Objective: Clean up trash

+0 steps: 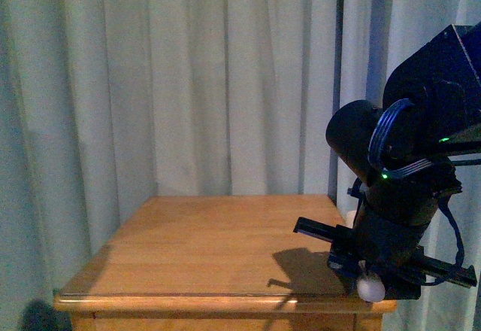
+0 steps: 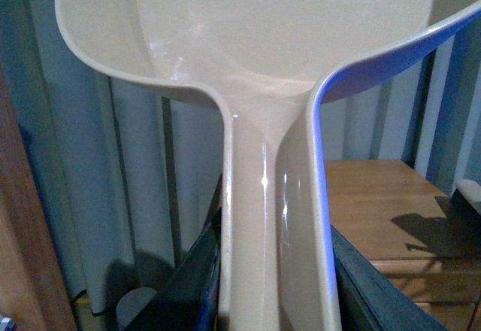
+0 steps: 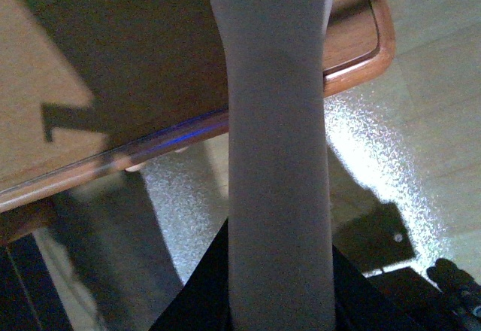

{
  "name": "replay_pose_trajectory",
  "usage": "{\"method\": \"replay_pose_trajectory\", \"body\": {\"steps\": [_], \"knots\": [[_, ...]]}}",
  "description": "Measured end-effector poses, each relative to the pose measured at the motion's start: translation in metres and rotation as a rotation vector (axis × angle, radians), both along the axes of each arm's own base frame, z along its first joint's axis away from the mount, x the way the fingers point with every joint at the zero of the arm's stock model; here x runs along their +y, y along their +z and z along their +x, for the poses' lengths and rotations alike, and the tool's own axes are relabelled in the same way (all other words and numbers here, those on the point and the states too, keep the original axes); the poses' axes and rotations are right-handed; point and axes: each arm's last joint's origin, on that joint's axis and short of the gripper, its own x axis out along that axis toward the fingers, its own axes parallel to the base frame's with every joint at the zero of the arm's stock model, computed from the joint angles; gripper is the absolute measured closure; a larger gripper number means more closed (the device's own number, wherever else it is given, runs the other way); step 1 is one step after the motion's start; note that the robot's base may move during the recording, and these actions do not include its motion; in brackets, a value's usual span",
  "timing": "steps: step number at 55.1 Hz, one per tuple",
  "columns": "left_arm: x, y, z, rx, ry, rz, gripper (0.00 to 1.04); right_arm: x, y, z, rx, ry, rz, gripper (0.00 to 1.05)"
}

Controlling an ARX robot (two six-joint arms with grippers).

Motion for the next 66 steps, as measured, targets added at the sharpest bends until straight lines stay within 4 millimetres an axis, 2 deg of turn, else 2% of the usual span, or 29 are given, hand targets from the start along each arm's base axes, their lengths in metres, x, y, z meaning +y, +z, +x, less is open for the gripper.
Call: {"method": "replay_pose_trajectory", "body": {"steps": [12,17,23,27,28,35,43,48,60,66], "knots": [[0.000,0.000,0.000,0.000,0.000,0.000,0.77,-0.005,0.014,-0.005,-0.116,0.035,-0.083,0.86],[0.000,0.000,0.000,0.000,0.000,0.000,0.77,-0.009,0.027,-0.013,-0.232,0.060,-0.154,0.86],[0.000,0.000,0.000,0.000,0.000,0.000,0.77,-0.016,0.051,-0.033,-0.411,0.112,-0.220,0.86],[0.000,0.000,0.000,0.000,0.000,0.000,0.77,-0.026,0.071,-0.057,-0.562,0.155,-0.262,0.86],[0.000,0.000,0.000,0.000,0.000,0.000,0.77,-0.026,0.072,-0.059,-0.572,0.164,-0.270,0.86],[0.000,0.000,0.000,0.000,0.000,0.000,0.77,-0.047,0.089,-0.104,-0.728,0.243,-0.307,0.86],[0.000,0.000,0.000,0.000,0.000,0.000,0.77,-0.074,0.088,-0.154,-0.829,0.277,-0.329,0.86],[0.000,0.000,0.000,0.000,0.000,0.000,0.77,-0.087,0.085,-0.178,-0.867,0.265,-0.345,0.86],[0.000,0.000,0.000,0.000,0.000,0.000,0.77,-0.123,0.079,-0.253,-0.940,0.147,-0.303,0.86],[0.000,0.000,0.000,0.000,0.000,0.000,0.77,-0.132,0.075,-0.271,-0.975,0.097,-0.270,0.86]]}}
